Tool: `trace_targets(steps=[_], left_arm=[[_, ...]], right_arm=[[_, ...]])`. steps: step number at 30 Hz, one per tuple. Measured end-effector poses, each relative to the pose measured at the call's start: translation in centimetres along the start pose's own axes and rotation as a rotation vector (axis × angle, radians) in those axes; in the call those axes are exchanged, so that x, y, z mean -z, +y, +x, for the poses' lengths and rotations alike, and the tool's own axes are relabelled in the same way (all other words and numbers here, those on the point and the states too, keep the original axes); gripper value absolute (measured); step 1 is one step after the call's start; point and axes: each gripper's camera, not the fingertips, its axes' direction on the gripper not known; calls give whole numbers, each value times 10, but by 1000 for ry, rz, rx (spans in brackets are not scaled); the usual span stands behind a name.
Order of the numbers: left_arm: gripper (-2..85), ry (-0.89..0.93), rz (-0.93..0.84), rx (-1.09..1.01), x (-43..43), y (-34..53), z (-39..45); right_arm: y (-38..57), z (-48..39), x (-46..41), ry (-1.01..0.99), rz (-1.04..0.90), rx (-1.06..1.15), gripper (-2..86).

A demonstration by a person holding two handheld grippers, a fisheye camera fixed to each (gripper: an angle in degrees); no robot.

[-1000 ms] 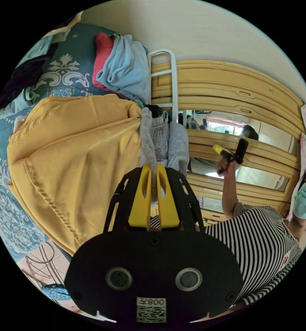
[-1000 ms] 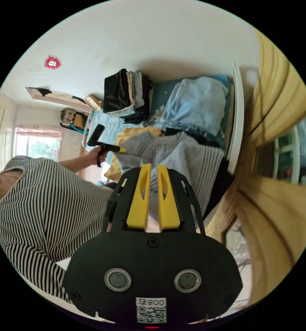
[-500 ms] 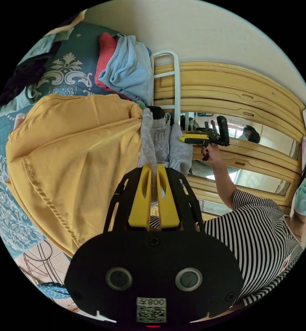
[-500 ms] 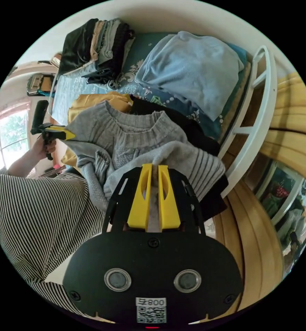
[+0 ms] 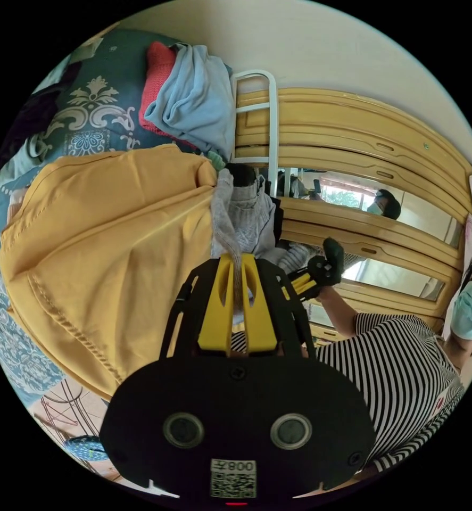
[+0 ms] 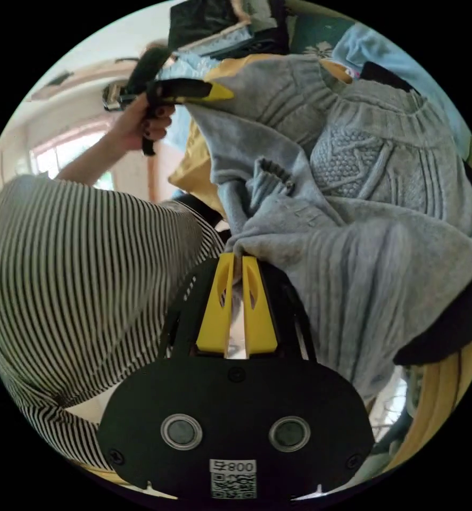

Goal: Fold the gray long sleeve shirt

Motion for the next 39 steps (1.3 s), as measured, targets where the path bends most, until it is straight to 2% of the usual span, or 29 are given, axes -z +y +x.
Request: trace_targets(steps=[2,8,13,18,21,24,26,32,39], left_arm=[[25,-17,-10,-20,-2,4,-3],[25,6,3,3,-3,22,-26],[25,6,-1,-1,-3,44,-45],[26,9,7,5,1,74,-70],[26,13,8,10,5,96,-87],[25,5,14,8,12,122,-106],[24,10,15,11,17,143,-123],[24,20,15,8,32,208,-171],[24,37,25,-3,61,303,-228]], right_arm=[[6,0,20,-46,50,14,35],[40,-23,93,122,61,10,60],[92,-24,189,163,249,-46,65],[138,24,283,438,450,-287,79],[142,58,314,382,463,-355,86],[144,75,333,447,390,-429,89],[148,78,344,388,361,-438,88],[180,45,399,425,325,-452,60],[248,-26,498,427,384,-451,28]])
